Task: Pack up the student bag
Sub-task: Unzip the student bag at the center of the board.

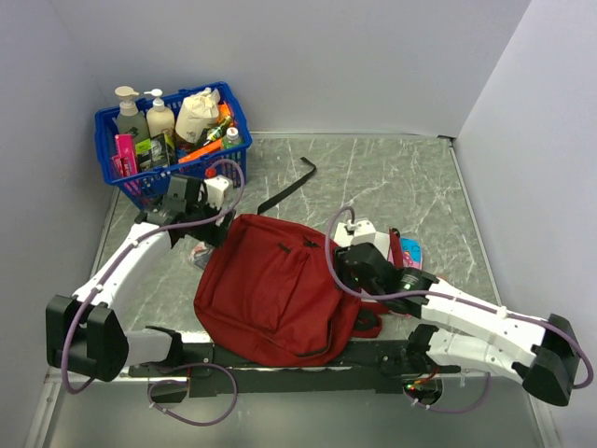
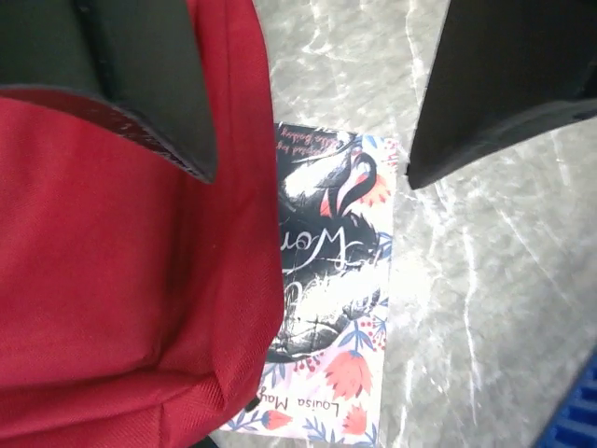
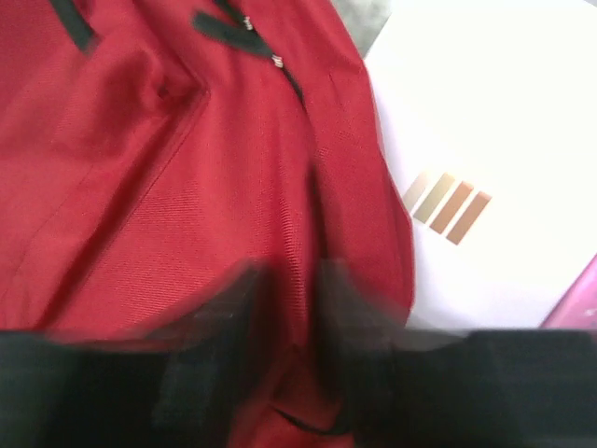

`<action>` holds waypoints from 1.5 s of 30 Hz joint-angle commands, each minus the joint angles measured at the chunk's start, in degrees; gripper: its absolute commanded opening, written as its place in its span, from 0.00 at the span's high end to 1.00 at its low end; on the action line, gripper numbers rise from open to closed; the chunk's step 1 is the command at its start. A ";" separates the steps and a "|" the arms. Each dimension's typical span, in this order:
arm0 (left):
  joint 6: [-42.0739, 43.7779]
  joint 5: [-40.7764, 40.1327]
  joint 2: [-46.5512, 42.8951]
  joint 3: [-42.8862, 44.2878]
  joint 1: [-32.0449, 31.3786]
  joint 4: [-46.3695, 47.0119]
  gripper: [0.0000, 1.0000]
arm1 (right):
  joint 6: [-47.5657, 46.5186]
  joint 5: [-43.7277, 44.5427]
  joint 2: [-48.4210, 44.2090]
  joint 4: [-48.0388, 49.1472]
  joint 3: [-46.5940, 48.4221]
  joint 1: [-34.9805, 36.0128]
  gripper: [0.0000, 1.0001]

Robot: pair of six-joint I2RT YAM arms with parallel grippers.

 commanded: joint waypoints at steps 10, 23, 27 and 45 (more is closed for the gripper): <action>11.68 19.92 2.18 11.05 -9.17 3.58 0.06 | -10.38 0.98 -1.73 5.73 14.21 -1.72 0.23; 33.55 34.35 18.97 13.50 -12.35 1.75 0.04 | -6.07 -4.12 -1.53 10.04 10.80 -8.84 0.30; 38.13 34.53 21.35 14.91 -13.58 0.69 0.11 | -4.67 -4.65 -3.39 8.90 9.04 -9.46 0.33; 46.49 27.85 24.78 12.46 -19.47 2.18 0.45 | -3.78 -6.67 -4.18 9.60 7.01 -11.30 0.43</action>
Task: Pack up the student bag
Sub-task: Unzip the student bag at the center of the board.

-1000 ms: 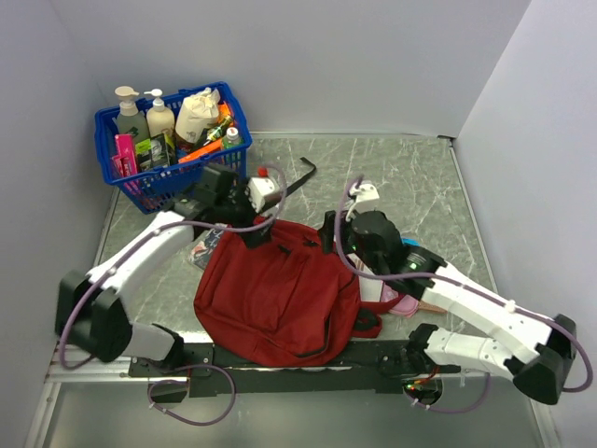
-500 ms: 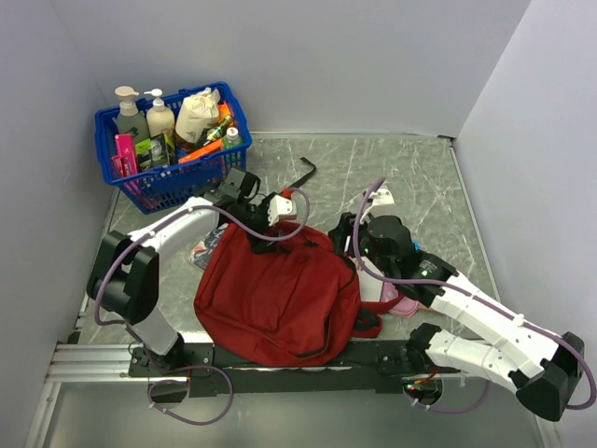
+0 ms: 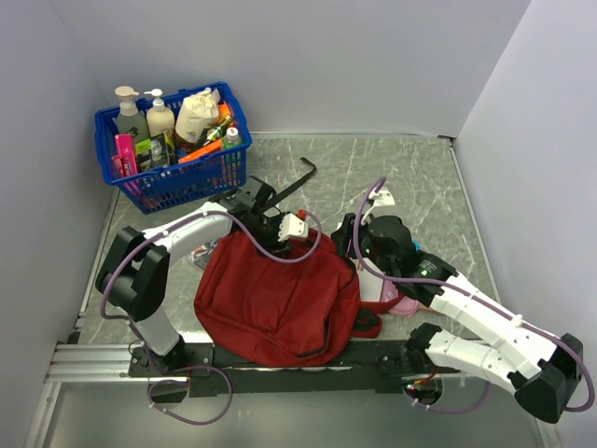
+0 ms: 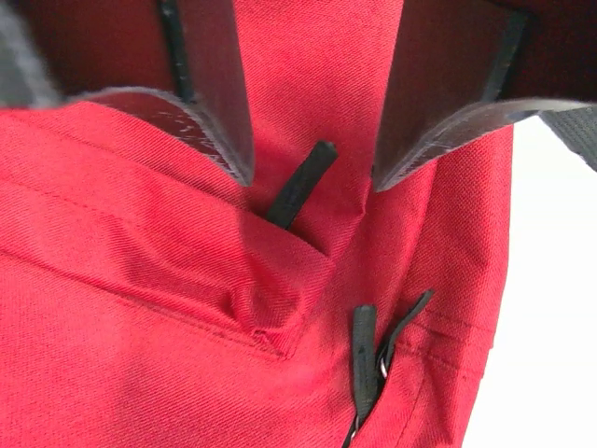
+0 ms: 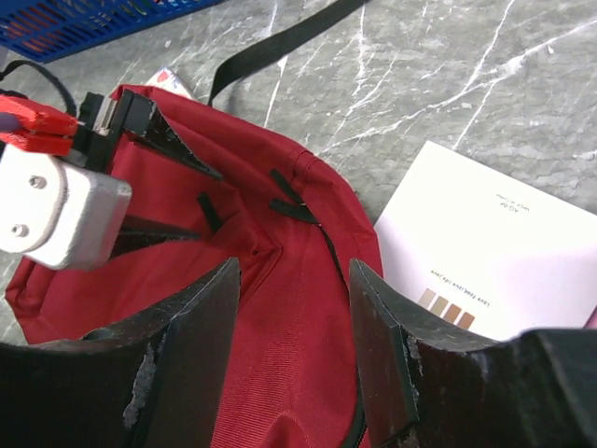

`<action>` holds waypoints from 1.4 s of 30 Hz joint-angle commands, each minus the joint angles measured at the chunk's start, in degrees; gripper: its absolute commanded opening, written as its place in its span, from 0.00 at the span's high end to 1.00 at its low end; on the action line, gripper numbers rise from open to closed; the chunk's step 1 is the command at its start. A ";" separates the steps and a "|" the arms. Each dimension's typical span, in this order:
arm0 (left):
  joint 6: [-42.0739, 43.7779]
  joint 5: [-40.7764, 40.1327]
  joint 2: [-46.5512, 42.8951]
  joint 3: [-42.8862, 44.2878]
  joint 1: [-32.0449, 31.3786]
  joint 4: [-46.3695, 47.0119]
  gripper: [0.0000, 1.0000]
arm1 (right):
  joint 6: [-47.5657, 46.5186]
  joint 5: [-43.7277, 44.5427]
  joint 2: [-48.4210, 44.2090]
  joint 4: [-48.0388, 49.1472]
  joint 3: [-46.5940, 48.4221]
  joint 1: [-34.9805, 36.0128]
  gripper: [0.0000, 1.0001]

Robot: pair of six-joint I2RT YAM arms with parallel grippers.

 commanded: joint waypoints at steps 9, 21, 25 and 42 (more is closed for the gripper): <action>2.38 -2.49 0.32 -1.96 -2.15 1.46 0.62 | 0.17 -1.08 0.54 2.71 0.42 -1.10 0.43; -2.62 -3.11 -2.66 -0.03 -2.41 1.03 0.99 | 3.33 -8.01 12.75 5.17 4.46 -2.15 0.42; -6.67 -3.29 -5.21 0.68 -2.32 0.41 0.99 | 5.00 -11.18 16.45 6.41 5.07 -2.16 0.34; -14.67 -4.43 -13.30 -4.95 -3.29 -0.82 0.99 | 13.53 -23.05 29.99 13.88 9.12 -3.30 0.29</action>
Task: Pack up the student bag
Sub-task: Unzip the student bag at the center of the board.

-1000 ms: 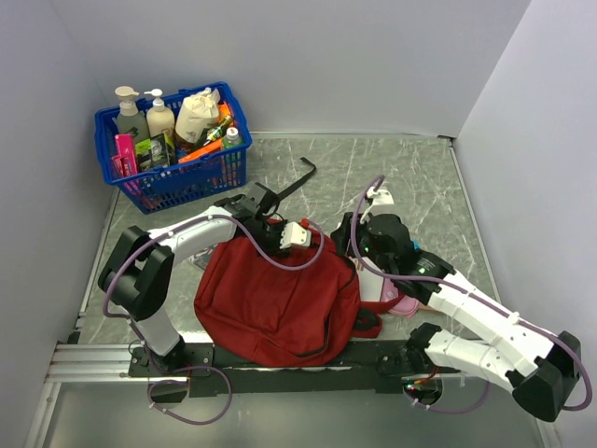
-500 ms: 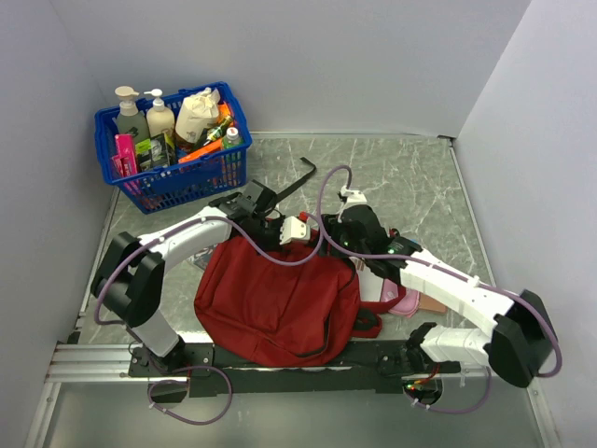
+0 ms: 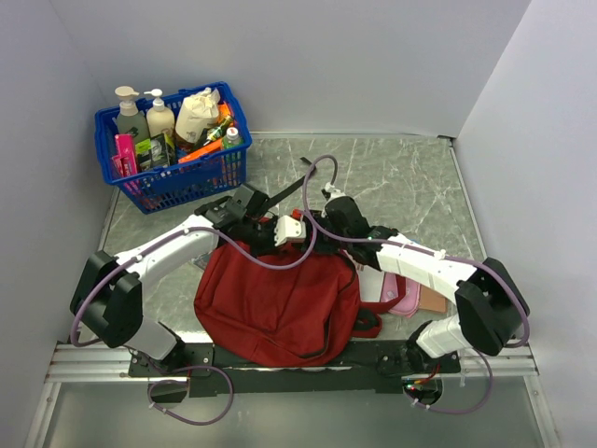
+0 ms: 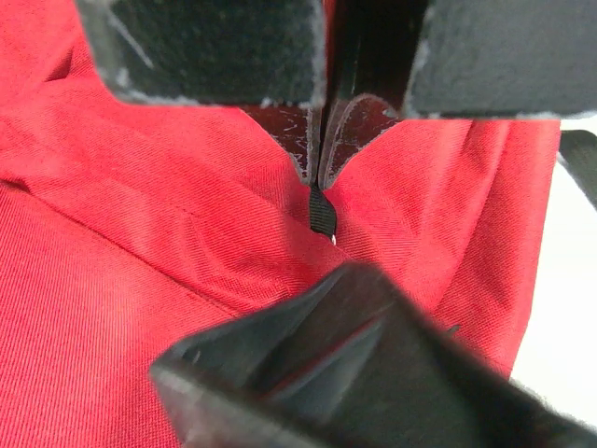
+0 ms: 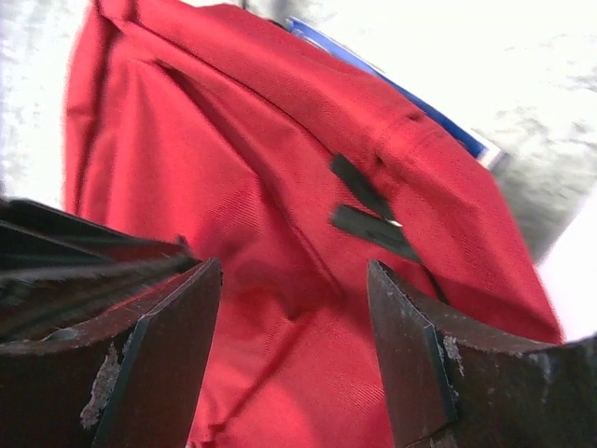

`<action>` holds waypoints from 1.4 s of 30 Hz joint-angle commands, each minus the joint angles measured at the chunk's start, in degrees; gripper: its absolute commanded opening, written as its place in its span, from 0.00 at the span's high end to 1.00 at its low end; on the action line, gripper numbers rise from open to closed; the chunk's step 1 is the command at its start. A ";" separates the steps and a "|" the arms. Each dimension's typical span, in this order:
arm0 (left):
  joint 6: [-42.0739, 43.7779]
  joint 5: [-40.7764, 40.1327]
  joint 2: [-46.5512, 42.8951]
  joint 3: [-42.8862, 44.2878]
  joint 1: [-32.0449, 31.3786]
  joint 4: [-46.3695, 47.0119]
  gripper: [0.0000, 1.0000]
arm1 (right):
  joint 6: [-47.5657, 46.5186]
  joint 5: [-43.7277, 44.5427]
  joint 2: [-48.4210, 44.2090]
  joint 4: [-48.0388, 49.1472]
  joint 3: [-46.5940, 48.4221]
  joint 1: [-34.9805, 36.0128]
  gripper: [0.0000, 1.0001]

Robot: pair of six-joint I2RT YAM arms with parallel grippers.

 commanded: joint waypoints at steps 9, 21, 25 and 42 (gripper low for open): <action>-3.73 -0.80 -2.31 0.39 -1.26 1.06 0.99 | 5.02 -5.42 3.44 1.39 5.32 -0.39 0.49; -4.60 -0.98 -2.83 0.30 -2.05 -0.17 0.99 | 5.10 -5.24 6.70 1.39 6.29 -0.74 0.52; -4.78 -1.33 -2.75 0.56 -2.05 0.01 0.99 | 5.37 -5.25 6.79 1.30 6.38 -0.74 0.75; -5.57 -2.04 -4.42 1.44 -2.14 -1.57 0.99 | -7.54 4.24 7.22 -7.39 13.32 -4.26 0.41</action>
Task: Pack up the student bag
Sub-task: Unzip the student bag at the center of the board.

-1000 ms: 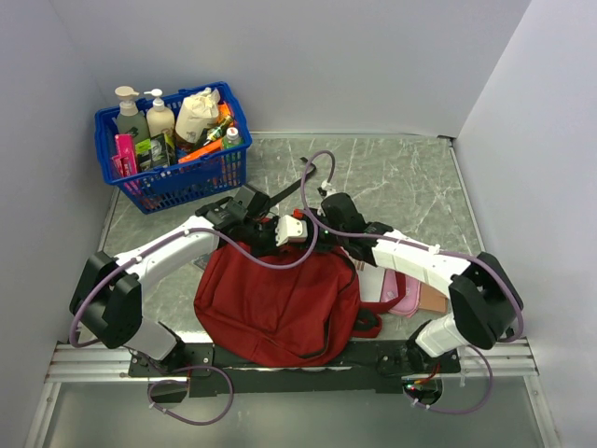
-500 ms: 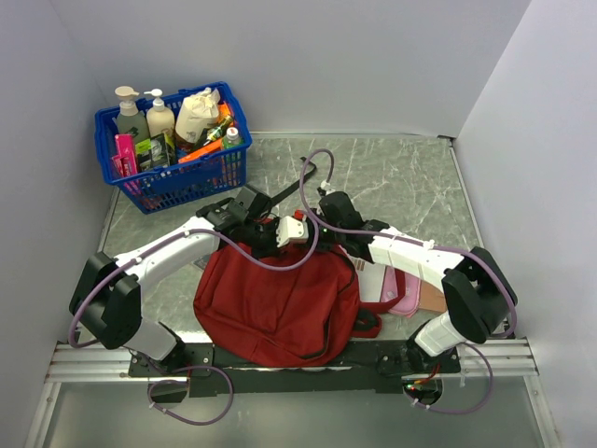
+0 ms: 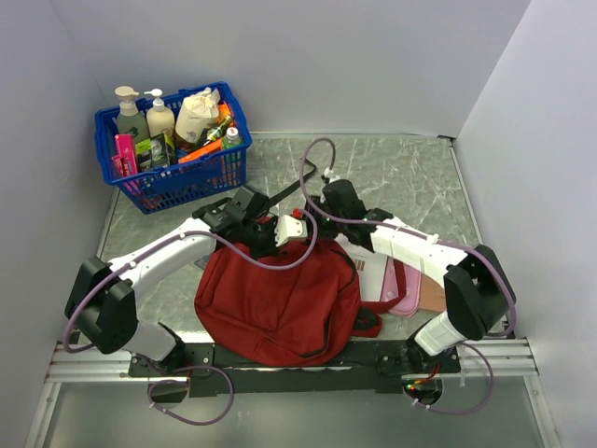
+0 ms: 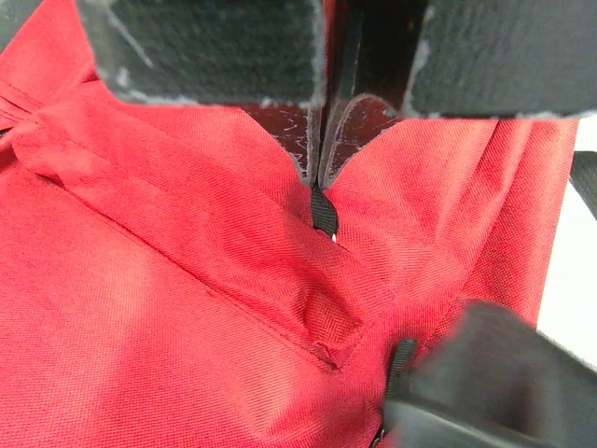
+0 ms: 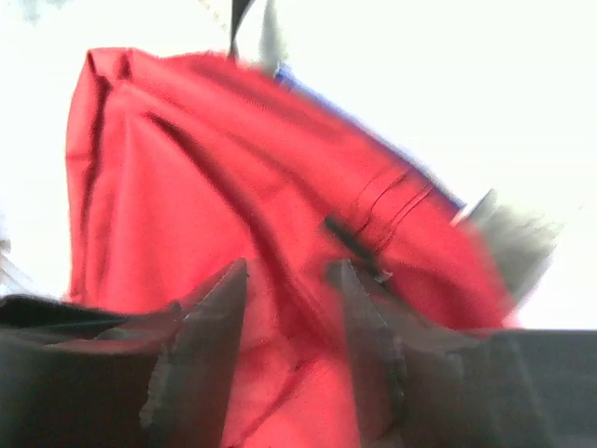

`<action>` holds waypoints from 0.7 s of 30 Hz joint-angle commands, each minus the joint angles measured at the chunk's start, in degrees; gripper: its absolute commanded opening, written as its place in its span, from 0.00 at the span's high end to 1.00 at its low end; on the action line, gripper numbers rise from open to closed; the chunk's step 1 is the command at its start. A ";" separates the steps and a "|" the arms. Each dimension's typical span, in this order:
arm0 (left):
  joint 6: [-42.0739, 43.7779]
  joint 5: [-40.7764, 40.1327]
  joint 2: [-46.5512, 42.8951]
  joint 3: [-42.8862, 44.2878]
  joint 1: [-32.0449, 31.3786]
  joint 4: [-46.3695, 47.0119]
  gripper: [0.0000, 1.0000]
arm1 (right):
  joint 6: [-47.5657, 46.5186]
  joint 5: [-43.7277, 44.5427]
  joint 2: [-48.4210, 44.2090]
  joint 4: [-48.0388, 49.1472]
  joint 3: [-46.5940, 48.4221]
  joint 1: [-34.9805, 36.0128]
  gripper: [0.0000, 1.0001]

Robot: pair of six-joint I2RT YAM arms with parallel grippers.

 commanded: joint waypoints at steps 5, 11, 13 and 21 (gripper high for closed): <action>-1.00 0.48 -2.34 1.59 -0.41 -0.72 0.99 | -6.31 5.12 1.17 -1.67 3.29 -1.13 0.56; -0.65 -0.22 -2.60 0.54 -0.50 -0.46 0.99 | -2.53 -1.21 -3.82 -2.02 0.13 0.44 0.32; -0.57 -0.14 -2.69 0.28 -0.50 -0.28 0.99 | -1.65 -2.17 -5.15 -2.72 -0.84 1.15 0.31; -1.27 0.13 -2.69 0.54 -0.50 -0.01 0.99 | 1.08 -2.97 -4.19 -3.25 -1.55 3.08 0.42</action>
